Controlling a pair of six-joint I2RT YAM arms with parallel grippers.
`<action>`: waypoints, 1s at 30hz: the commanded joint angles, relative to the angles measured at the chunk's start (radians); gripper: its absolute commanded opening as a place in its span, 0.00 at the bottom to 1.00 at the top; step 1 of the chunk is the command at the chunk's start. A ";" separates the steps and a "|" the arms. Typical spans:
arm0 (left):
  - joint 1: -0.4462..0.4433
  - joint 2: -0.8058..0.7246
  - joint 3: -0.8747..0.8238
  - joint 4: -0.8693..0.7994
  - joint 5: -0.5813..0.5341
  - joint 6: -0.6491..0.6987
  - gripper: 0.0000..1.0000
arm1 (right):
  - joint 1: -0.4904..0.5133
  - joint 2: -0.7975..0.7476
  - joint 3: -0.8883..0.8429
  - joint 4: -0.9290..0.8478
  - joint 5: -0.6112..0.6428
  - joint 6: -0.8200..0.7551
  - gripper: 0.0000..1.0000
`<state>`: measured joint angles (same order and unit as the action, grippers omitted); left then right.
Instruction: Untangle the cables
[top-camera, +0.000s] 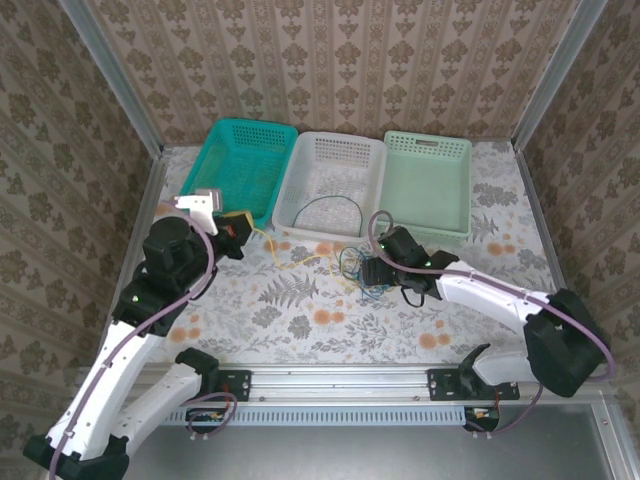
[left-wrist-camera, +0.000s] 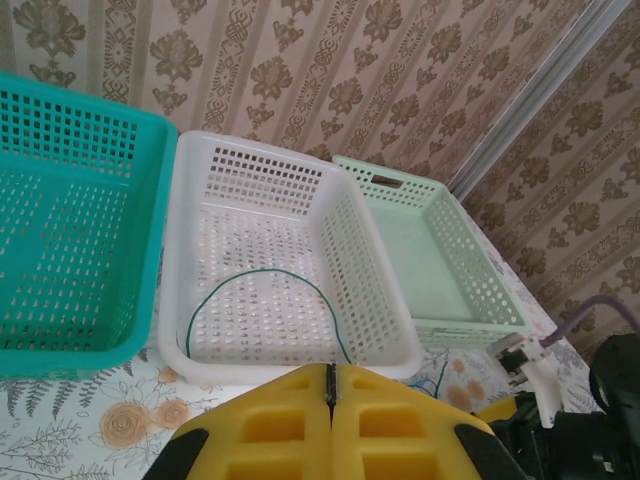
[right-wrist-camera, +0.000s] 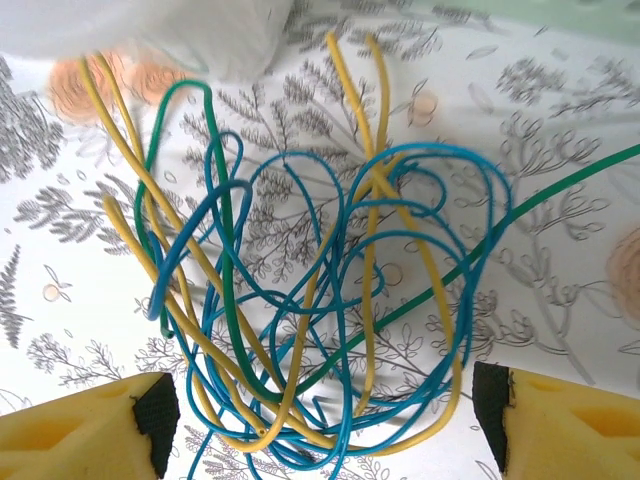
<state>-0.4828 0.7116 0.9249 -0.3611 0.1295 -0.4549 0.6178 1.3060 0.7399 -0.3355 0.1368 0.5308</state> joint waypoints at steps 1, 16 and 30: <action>0.006 0.011 0.063 0.028 0.005 0.035 0.00 | -0.018 -0.053 -0.042 0.016 0.055 0.015 0.82; -0.002 0.086 0.083 0.129 0.129 -0.032 0.00 | 0.021 -0.285 -0.076 0.129 -0.033 -0.185 0.82; -0.004 0.176 0.227 0.160 0.145 0.027 0.00 | 0.098 -0.173 -0.038 0.244 -0.031 -0.177 0.83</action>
<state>-0.4835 0.8753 1.0843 -0.2310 0.2665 -0.4725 0.7090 1.1156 0.6670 -0.1112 0.0937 0.3721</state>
